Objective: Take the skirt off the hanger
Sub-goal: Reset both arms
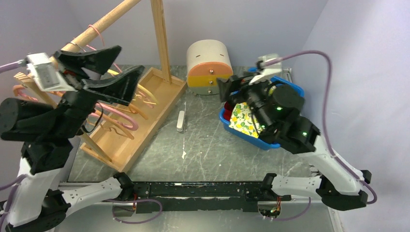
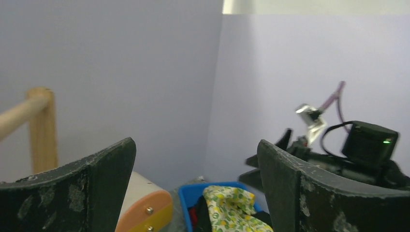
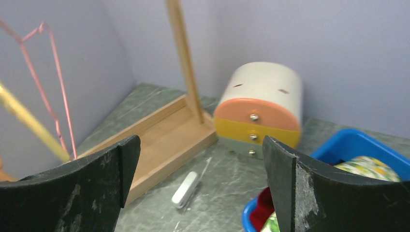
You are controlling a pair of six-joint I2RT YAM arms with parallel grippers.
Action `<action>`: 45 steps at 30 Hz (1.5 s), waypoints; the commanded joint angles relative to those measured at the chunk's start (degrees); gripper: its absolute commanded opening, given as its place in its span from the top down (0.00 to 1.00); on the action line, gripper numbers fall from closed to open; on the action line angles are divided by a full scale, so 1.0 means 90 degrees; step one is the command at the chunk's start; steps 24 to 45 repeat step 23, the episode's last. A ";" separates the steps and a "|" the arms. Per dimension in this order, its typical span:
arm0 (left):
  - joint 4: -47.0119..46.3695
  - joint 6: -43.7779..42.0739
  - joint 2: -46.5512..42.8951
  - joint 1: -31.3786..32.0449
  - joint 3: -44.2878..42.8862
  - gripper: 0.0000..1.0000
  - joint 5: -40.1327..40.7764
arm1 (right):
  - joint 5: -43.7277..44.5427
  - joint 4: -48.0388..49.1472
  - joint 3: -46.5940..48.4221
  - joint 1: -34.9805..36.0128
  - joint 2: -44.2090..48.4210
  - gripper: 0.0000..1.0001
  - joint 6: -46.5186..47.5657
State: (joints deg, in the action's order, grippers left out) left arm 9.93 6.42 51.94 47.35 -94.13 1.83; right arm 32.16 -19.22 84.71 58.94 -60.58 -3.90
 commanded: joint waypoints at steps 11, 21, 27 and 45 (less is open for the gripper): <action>0.0686 -0.0494 -0.0619 0.0017 -0.0348 0.01 0.1802 | 0.2380 -0.1367 0.1543 0.0009 0.0856 0.00 0.0473; 0.0649 -0.0351 -0.0771 0.0012 -0.0080 0.00 0.1885 | 0.2109 -0.1023 0.1295 0.0009 0.1091 0.00 0.0710; 0.0635 -0.0351 -0.0755 0.0015 -0.0077 0.00 0.1856 | 0.2108 -0.1200 0.1382 0.0008 0.1062 0.00 0.0638; 0.0635 -0.0351 -0.0755 0.0015 -0.0077 0.00 0.1856 | 0.2108 -0.1200 0.1382 0.0008 0.1062 0.00 0.0638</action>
